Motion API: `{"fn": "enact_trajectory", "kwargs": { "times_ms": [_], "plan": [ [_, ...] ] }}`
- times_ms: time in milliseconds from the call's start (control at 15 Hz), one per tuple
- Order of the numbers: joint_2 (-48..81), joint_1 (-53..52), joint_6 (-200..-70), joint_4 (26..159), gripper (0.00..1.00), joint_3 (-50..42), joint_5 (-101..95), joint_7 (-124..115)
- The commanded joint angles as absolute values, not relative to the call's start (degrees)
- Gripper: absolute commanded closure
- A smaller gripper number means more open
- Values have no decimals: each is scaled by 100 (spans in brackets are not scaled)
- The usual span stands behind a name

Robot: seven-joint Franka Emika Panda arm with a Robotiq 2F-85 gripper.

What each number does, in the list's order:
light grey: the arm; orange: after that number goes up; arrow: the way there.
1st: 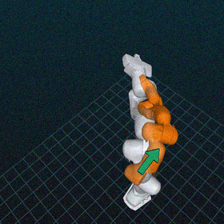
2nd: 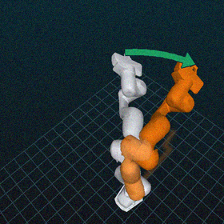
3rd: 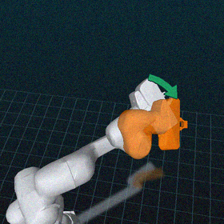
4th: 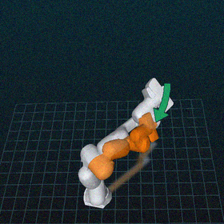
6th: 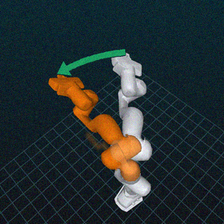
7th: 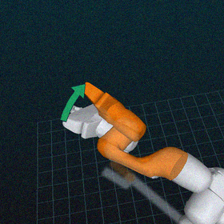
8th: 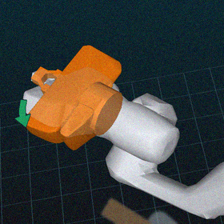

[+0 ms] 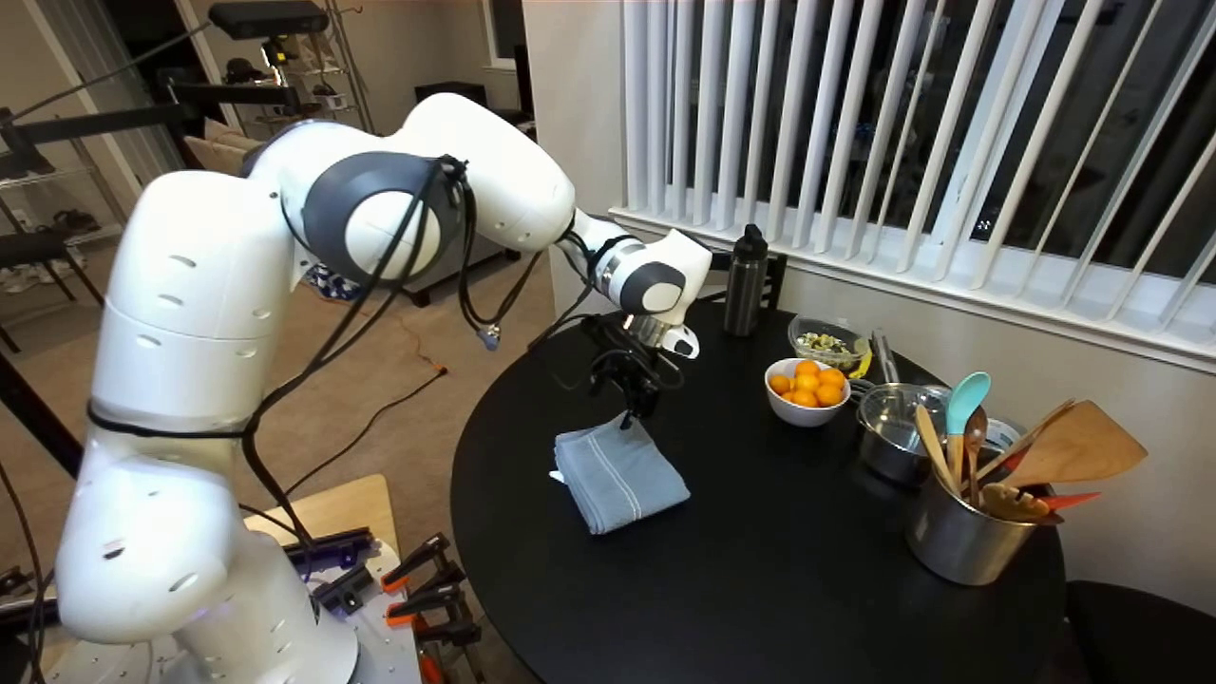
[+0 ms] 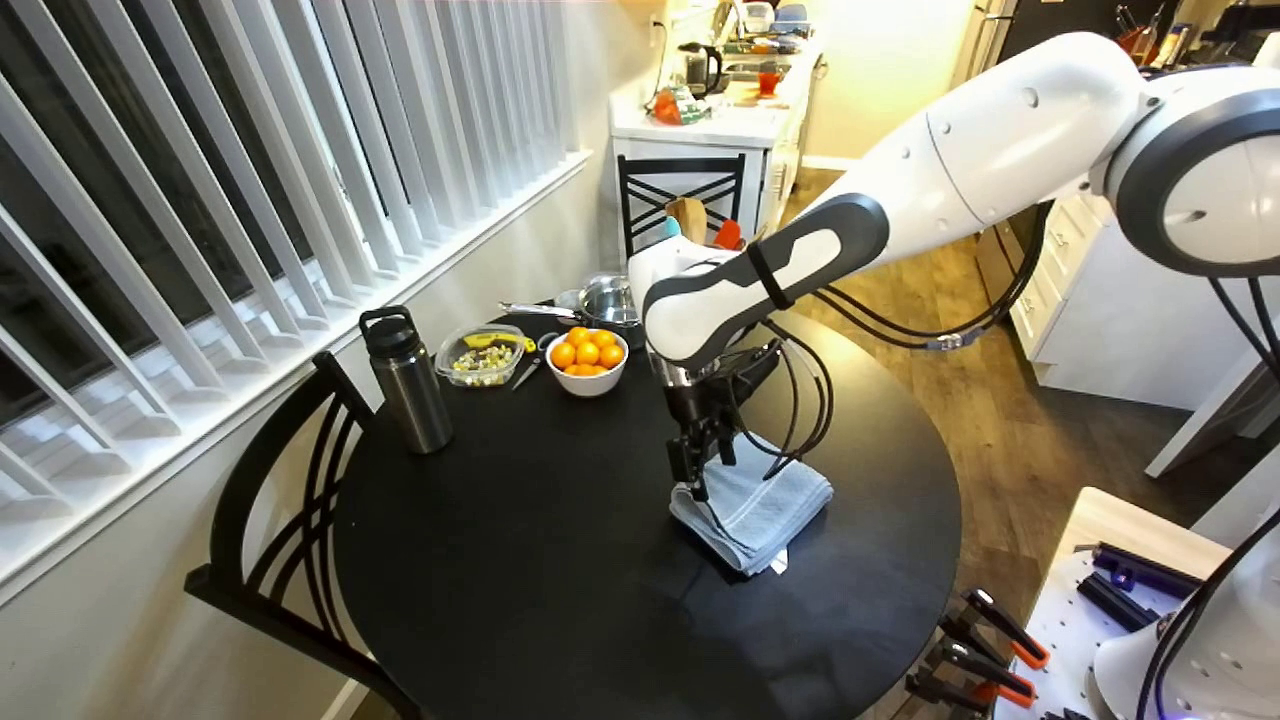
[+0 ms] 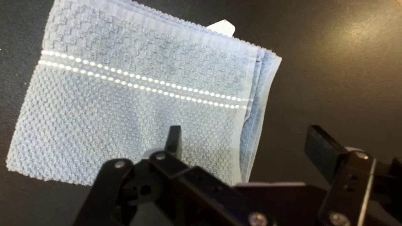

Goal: Fold the towel

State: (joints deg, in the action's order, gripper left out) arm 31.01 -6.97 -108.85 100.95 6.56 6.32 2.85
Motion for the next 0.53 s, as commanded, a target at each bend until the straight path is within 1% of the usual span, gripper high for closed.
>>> {"fn": "enact_trajectory", "kwargs": {
  "times_ms": [0,267,467],
  "plan": [
    [2988,-684,-10685,10082,0,670,571,339],
    [3005,-655,-10763,10130,0,547,433,327],
    [2494,-629,-10946,10606,0,365,82,326]
  ]
}}
